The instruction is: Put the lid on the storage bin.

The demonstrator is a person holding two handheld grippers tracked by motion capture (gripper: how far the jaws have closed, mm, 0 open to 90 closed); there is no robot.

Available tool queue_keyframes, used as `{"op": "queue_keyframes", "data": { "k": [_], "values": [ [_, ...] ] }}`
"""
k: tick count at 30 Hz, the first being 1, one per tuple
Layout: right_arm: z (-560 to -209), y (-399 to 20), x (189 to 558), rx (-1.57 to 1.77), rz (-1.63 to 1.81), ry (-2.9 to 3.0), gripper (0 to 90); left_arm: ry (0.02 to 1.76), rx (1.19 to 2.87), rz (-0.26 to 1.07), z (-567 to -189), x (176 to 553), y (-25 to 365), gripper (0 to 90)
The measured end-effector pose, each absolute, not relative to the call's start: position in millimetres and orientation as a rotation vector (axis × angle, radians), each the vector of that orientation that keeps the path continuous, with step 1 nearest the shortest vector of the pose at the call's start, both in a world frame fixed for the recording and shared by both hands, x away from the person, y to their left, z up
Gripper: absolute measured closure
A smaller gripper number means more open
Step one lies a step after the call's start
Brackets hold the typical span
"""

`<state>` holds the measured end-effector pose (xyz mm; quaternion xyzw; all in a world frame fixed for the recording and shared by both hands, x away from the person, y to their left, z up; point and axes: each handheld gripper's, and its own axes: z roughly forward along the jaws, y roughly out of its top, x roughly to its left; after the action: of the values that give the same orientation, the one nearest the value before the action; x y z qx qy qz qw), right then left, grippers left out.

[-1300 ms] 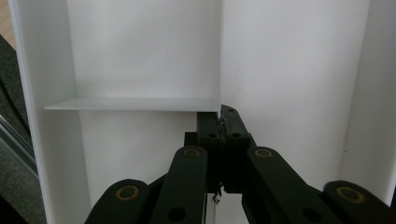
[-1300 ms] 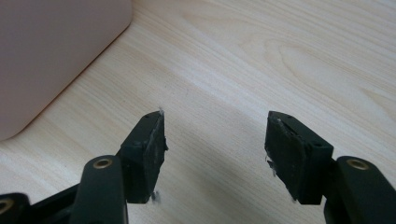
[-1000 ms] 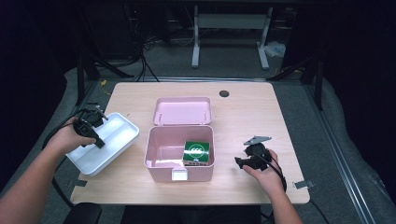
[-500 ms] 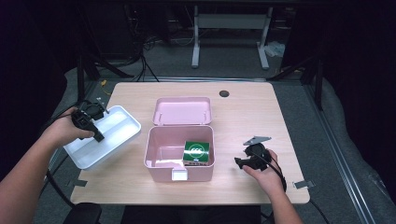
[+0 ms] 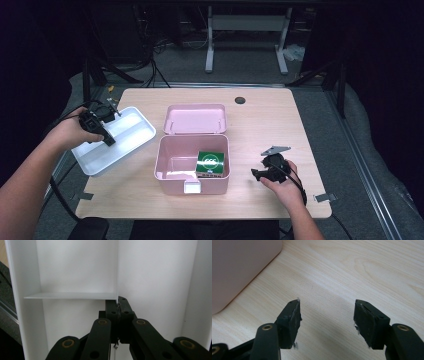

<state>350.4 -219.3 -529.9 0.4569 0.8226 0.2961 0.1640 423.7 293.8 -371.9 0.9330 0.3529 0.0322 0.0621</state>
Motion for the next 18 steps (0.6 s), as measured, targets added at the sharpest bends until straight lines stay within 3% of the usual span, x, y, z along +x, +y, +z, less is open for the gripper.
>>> {"op": "queue_keyframes", "data": {
  "k": [18],
  "values": [
    [-530.8, -221.1, 351.1, 1.306, 0.845, 2.344, 38.0, 0.842, 2.889, 0.075, -362.5, 425.3, 246.4, 89.1]
  ]
}}
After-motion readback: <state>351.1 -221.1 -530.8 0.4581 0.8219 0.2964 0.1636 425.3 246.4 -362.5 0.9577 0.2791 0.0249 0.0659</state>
